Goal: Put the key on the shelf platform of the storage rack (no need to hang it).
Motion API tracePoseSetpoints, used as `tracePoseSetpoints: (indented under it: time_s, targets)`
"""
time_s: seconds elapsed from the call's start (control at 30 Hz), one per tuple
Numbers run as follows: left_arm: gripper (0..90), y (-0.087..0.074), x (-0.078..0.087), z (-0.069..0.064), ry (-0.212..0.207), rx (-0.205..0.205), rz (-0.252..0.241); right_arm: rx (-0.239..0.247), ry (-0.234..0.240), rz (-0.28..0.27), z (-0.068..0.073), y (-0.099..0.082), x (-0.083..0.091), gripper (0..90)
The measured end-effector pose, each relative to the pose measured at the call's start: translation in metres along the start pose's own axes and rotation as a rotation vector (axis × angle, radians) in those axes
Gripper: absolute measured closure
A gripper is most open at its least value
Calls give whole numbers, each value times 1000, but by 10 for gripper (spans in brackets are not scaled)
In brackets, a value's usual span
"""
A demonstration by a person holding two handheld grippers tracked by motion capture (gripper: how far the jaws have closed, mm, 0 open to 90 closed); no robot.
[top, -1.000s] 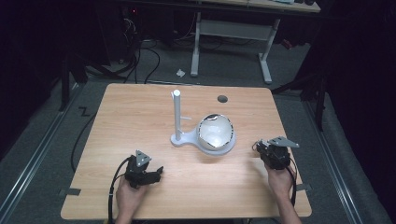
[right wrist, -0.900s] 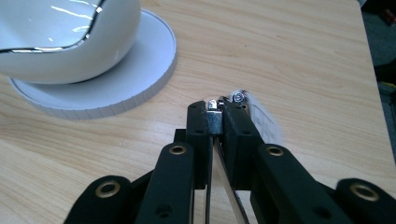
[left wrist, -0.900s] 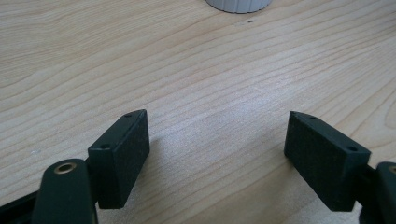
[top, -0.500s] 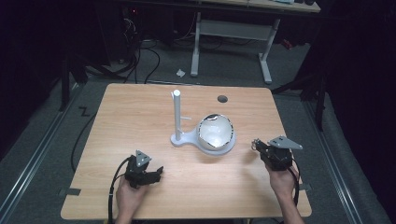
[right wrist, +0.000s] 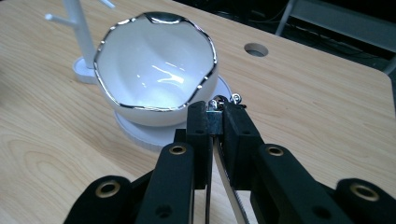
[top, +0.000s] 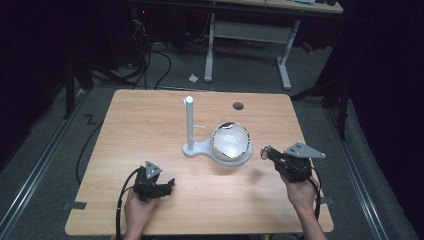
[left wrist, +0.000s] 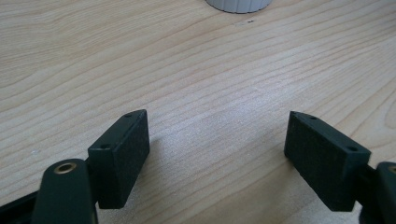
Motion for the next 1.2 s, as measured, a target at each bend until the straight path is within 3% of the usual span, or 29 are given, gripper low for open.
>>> tracePoseSetpoints:
  time_s: [0.33,0.67,1.0,1.2]
  targets:
    - [227,0,0,0,0,1,0,7,88,-19,12,21,4,819]
    - [227,0,0,0,0,1,0,33,144,-25,24,42,-1,819]
    - [227,0,0,0,0,0,1,76,165,-11,35,54,-13,819]
    - [227,0,0,0,0,0,1,78,175,-4,37,58,-20,819]
Point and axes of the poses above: each handheld gripper's, and its own axes: x roughly backward along the jaws, y roughly out of its top, z roughly to its left, the point moved 4 cm from there along -x, roughly forward along the jaws, and after that the axes turned 1 degree about y, right-handed, at the moved point
